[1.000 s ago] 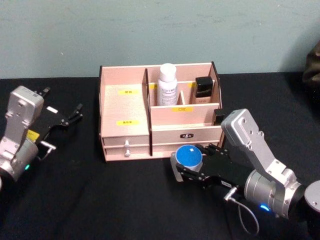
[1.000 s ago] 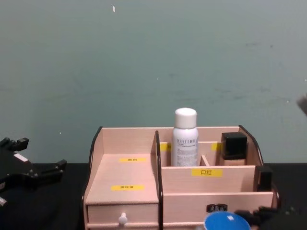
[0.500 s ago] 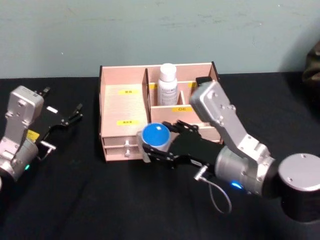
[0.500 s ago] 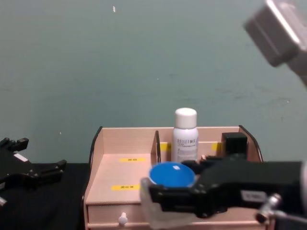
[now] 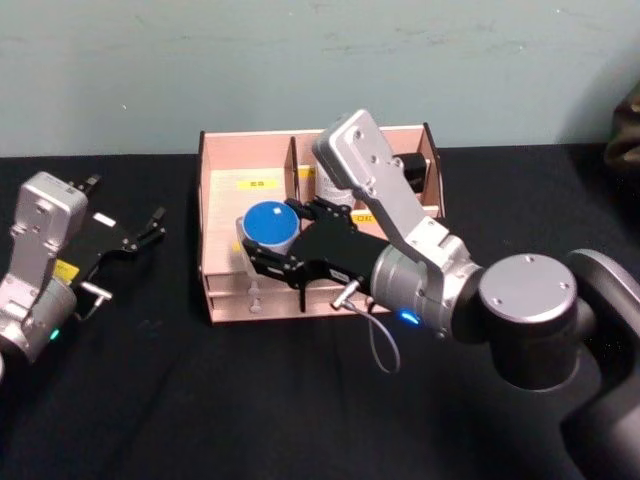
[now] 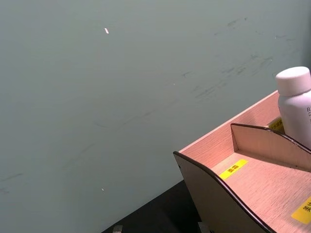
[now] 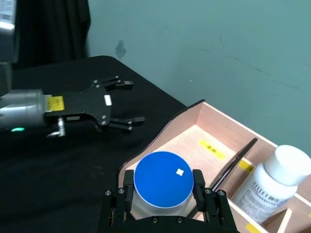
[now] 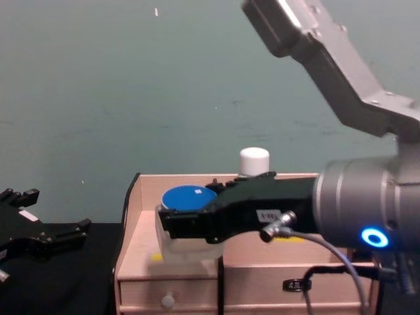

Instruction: Pick up the facial cleanser and watermelon frost from the table and place them into the tiered storage box.

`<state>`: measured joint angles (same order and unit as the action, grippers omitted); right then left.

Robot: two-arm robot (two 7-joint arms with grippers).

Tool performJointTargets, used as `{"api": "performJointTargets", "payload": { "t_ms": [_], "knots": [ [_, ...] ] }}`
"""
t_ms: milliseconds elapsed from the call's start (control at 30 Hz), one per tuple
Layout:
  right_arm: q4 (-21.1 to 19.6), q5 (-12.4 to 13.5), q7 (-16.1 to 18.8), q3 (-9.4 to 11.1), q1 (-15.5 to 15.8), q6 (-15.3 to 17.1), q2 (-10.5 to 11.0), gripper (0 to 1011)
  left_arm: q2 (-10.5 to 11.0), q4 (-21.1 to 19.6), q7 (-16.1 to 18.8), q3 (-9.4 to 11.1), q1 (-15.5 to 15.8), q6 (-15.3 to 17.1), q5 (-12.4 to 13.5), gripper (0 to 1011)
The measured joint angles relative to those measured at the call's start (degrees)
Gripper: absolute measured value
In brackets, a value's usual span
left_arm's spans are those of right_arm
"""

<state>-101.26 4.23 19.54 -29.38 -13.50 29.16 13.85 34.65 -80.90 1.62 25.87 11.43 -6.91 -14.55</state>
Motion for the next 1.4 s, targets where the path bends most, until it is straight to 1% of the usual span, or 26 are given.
{"api": "performJointTargets", "payload": {
  "t_ms": [100,133,233,433,667,1100,1400],
  "knots": [
    [1.93,-0.89,-0.47,-0.27,-1.13,0.21,-1.48,728,0.00,0.00,0.00,0.00,0.00,0.00,0.00,1001],
    [1.93,-0.89,-0.47,-0.27,-1.13,0.21,-1.48,728,0.00,0.00,0.00,0.00,0.00,0.00,0.00,1001],
    [4.36,-1.65,-1.14,-0.25,-2.23,0.18,-3.26,728,0.00,0.00,0.00,0.00,0.00,0.00,0.00,1001],
    [7.97,-2.89,-1.75,0.09,-3.74,-0.41,-5.39,728,0.00,0.00,0.00,0.00,0.00,0.00,0.00,1001],
    [10.93,-3.63,-1.80,0.71,-5.01,-1.26,-7.24,728,0.00,0.00,0.00,0.00,0.00,0.00,0.00,1001],
    [14.60,-5.36,-1.77,1.05,-6.66,-1.55,-9.35,728,0.00,0.00,0.00,0.00,0.00,0.00,0.00,1001],
    [15.41,-6.36,-1.83,1.40,-6.79,-1.43,-10.05,728,0.00,0.00,0.00,0.00,0.00,0.00,0.00,1001]
  ]
}}
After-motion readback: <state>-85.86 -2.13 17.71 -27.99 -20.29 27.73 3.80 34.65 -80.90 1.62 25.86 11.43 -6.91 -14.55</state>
